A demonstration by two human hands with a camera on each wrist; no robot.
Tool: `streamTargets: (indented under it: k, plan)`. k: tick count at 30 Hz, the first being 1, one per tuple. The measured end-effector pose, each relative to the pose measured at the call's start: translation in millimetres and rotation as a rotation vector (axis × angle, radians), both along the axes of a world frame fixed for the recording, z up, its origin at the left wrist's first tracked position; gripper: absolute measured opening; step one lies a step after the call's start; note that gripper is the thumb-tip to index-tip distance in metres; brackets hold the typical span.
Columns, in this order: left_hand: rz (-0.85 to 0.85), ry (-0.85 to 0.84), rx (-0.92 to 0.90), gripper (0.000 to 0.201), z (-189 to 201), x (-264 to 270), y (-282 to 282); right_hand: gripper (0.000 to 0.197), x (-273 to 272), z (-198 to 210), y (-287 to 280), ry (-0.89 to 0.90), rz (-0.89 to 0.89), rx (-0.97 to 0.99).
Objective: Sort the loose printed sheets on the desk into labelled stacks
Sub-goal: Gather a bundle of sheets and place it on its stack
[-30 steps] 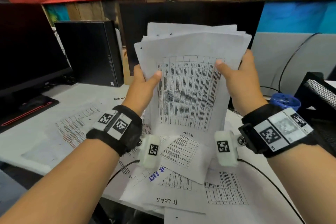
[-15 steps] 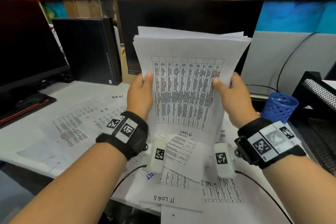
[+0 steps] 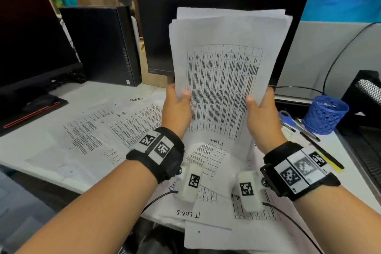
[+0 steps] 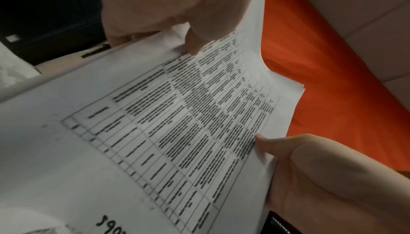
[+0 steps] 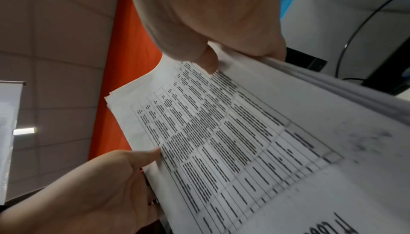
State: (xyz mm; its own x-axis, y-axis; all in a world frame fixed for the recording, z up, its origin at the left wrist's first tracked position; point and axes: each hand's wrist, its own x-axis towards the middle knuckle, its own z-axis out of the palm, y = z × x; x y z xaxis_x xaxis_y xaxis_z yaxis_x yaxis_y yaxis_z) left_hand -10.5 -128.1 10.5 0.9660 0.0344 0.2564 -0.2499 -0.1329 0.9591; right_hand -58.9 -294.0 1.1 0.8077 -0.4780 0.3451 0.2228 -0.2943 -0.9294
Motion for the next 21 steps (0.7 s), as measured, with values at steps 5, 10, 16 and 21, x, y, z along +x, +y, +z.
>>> streamTargets:
  k: [5, 10, 16, 21]
  plan:
    - [0.004, 0.107, 0.008, 0.028, -9.9, 6.9, -0.1, 0.039, 3.3, -9.9, -4.5, 0.054, 0.01, 0.055]
    - [0.007, 0.113, 0.01, 0.025, -10.5, 8.2, 1.2, 0.028, 1.5, -13.6, -13.6, -0.015, -0.075, 0.128]
    - [-0.026, 0.052, -0.09, 0.023, -10.9, -3.2, -0.5, 0.022, -5.9, -10.3, -16.4, -0.042, -0.07, 0.146]
    - [-0.091, 0.065, 0.045, 0.014, -28.2, -11.4, -4.8, 0.029, -12.5, -19.0, -13.8, 0.06, -0.048, 0.045]
